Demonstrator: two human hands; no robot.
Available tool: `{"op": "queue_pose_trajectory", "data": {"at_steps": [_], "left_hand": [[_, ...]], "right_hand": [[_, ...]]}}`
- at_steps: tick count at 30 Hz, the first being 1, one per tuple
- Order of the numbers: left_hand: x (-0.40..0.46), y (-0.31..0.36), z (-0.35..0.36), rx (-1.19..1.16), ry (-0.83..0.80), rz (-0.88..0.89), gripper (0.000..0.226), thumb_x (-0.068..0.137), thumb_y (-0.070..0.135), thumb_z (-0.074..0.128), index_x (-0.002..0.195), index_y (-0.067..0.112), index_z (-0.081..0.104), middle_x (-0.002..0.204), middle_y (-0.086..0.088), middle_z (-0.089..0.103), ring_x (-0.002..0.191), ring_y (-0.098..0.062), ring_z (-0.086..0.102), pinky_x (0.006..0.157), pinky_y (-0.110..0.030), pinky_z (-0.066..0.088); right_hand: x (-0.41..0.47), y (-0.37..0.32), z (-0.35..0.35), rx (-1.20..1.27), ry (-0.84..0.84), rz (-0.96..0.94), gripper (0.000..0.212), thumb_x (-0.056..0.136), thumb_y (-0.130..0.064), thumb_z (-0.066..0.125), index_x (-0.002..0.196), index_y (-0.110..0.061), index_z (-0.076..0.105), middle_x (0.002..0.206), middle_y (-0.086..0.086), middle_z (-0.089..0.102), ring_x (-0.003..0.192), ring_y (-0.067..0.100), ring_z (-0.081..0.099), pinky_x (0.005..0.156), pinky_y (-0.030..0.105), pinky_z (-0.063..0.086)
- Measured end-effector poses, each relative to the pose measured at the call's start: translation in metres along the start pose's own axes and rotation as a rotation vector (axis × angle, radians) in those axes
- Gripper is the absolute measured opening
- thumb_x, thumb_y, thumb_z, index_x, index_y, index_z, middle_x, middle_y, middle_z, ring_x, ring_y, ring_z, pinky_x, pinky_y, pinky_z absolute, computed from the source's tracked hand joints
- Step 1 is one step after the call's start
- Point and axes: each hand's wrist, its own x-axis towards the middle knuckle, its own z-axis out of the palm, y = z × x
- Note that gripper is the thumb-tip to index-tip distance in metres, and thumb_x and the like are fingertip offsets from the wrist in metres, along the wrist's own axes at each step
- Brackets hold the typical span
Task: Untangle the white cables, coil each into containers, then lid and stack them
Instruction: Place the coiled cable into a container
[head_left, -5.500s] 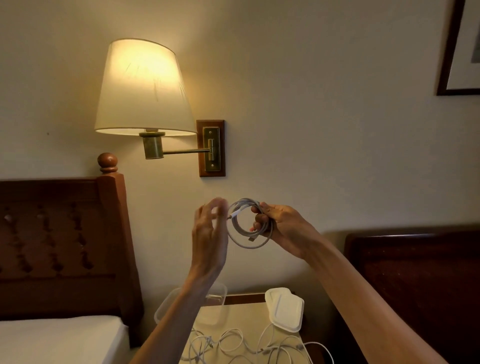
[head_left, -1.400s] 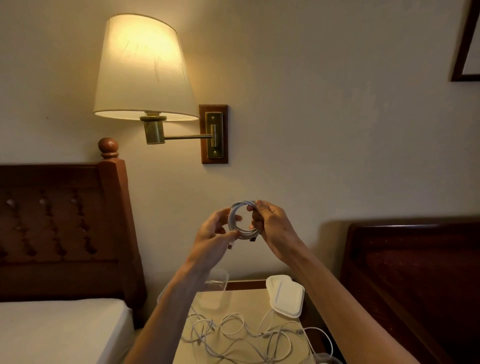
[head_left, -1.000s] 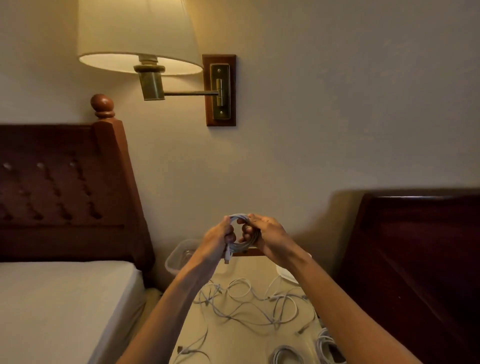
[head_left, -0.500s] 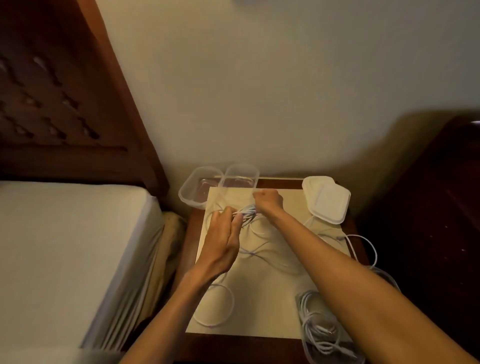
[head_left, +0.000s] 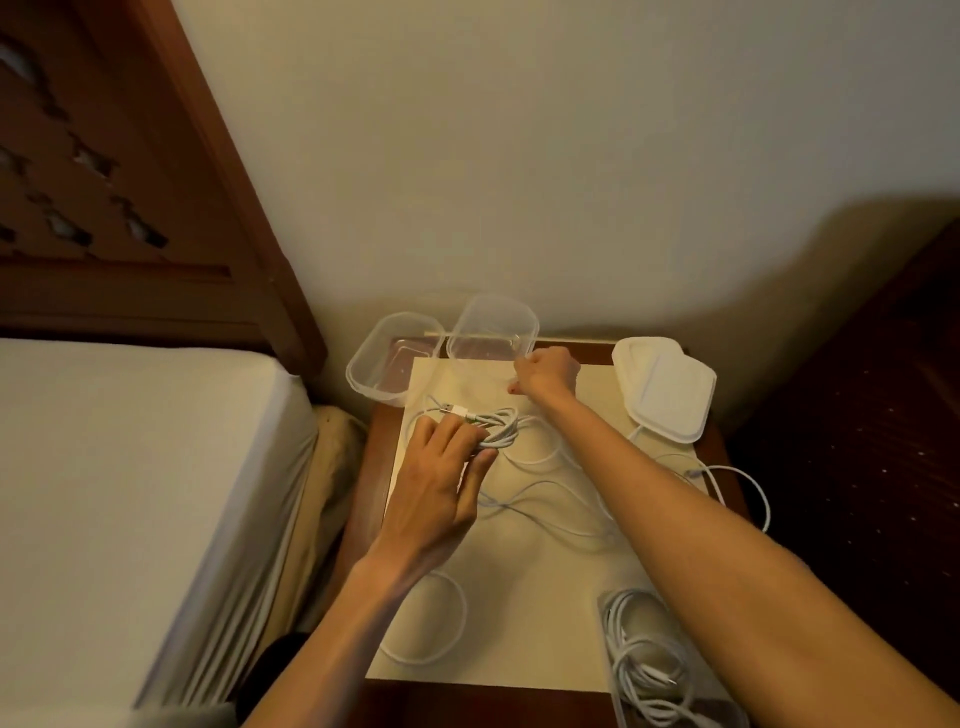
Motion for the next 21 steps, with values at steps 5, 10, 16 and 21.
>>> {"op": "queue_pose_trajectory", "data": {"at_steps": [5, 10, 16, 21], "left_hand": [[0.000, 0.022, -0.012, -0.013, 0.096, 0.092, 0.024, 0.098, 0.031, 0.047, 0.106, 0.015, 0.064, 0.104, 0.002, 0.060, 0.093, -0.012, 0.047, 0.080, -0.022, 0.039], [-0.011, 0.043, -0.028, 0.037, 0.196, 0.228, 0.025, 0.093, 0.027, 0.058, 0.108, 0.011, 0.069, 0.108, -0.003, 0.067, 0.103, -0.015, 0.056, 0.085, -0.020, 0.046], [-0.044, 0.052, -0.032, 0.102, 0.130, 0.293, 0.021, 0.091, 0.022, 0.066, 0.106, 0.009, 0.072, 0.105, -0.003, 0.070, 0.095, -0.018, 0.061, 0.077, -0.026, 0.053], [-0.081, 0.042, -0.011, 0.168, -0.081, 0.245, 0.011, 0.088, 0.024, 0.068, 0.096, 0.018, 0.073, 0.097, 0.008, 0.070, 0.084, -0.016, 0.057, 0.067, -0.030, 0.052]], "right_hand": [[-0.066, 0.010, -0.063, 0.042, 0.049, -0.190, 0.033, 0.088, -0.015, 0.060, 0.056, -0.010, 0.062, 0.055, 0.006, 0.066, 0.054, 0.016, 0.067, 0.065, 0.028, 0.053], [-0.143, 0.039, -0.113, -0.002, -0.008, -0.268, 0.027, 0.086, -0.017, 0.061, 0.069, 0.004, 0.064, 0.056, 0.009, 0.066, 0.053, 0.012, 0.067, 0.063, 0.033, 0.056], [-0.215, 0.086, -0.115, -0.108, -0.096, -0.258, 0.019, 0.081, -0.012, 0.063, 0.066, -0.001, 0.066, 0.053, 0.006, 0.065, 0.046, 0.008, 0.065, 0.059, 0.037, 0.059], [-0.244, 0.120, -0.097, -0.249, -0.121, -0.271, 0.018, 0.073, -0.014, 0.056, 0.059, -0.002, 0.056, 0.050, 0.010, 0.059, 0.049, 0.018, 0.065, 0.053, 0.041, 0.053]]}}
